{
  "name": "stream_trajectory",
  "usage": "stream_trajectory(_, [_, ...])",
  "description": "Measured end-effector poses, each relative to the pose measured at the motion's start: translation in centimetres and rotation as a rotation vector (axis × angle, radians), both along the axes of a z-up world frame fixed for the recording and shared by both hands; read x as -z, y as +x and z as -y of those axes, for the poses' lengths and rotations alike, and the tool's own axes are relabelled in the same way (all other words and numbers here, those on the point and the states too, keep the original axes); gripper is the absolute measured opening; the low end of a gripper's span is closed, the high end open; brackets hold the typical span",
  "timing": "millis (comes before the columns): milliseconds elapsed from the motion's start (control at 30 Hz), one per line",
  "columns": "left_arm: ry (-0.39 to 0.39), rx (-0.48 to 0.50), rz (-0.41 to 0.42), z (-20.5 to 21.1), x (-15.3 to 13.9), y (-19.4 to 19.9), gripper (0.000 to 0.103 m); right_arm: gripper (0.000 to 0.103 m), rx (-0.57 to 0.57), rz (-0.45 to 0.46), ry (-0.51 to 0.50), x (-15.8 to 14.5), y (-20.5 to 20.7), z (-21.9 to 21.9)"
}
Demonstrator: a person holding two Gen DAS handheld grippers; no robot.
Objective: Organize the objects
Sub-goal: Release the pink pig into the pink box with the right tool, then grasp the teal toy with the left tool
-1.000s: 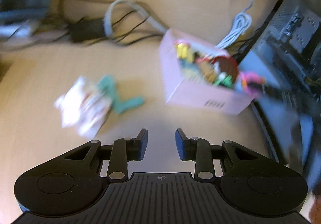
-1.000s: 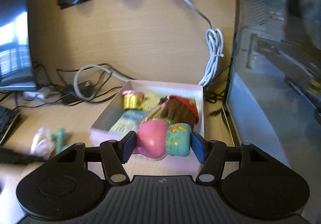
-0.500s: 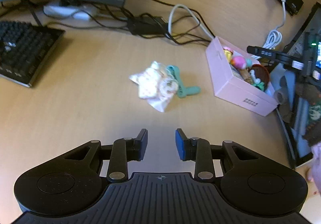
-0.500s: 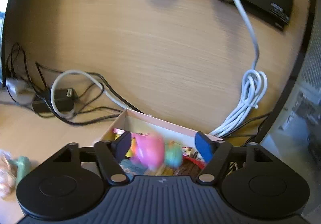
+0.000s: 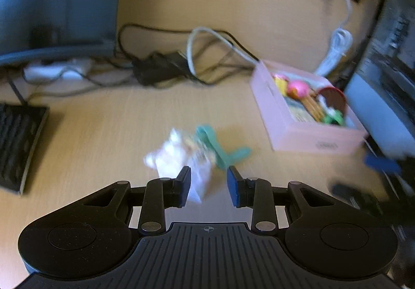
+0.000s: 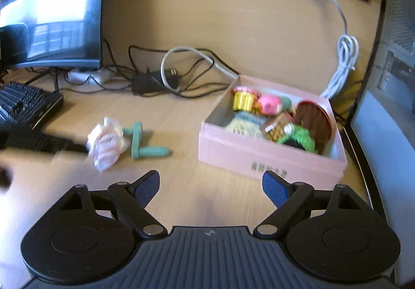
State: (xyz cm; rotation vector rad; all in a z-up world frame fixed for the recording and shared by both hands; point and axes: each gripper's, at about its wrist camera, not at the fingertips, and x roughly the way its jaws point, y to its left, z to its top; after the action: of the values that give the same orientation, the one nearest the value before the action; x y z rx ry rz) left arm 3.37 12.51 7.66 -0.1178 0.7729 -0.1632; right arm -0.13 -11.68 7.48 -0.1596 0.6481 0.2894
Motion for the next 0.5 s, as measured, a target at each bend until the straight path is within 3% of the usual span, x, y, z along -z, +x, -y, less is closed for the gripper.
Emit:
stream_trajectory(100, [-0.007,-0.08,-0.013,-0.5,-0.2,2.0,0.034,0.088,0.035,-0.011,0.006,-0.1,-0.9,1.0])
stream_trajectory(300, [-0.131,-0.036,-0.063,0.4,-0.2,4.6,0.034,0.092,0.124,-0.05,0.035,0.4,-1.9,3.8])
stream_trajectory(500, [-0.065,-0.098,-0.15,4.0,2.0,8.0,0.034,0.092,0.163,-0.072,0.064,0.9,-2.6,4.6])
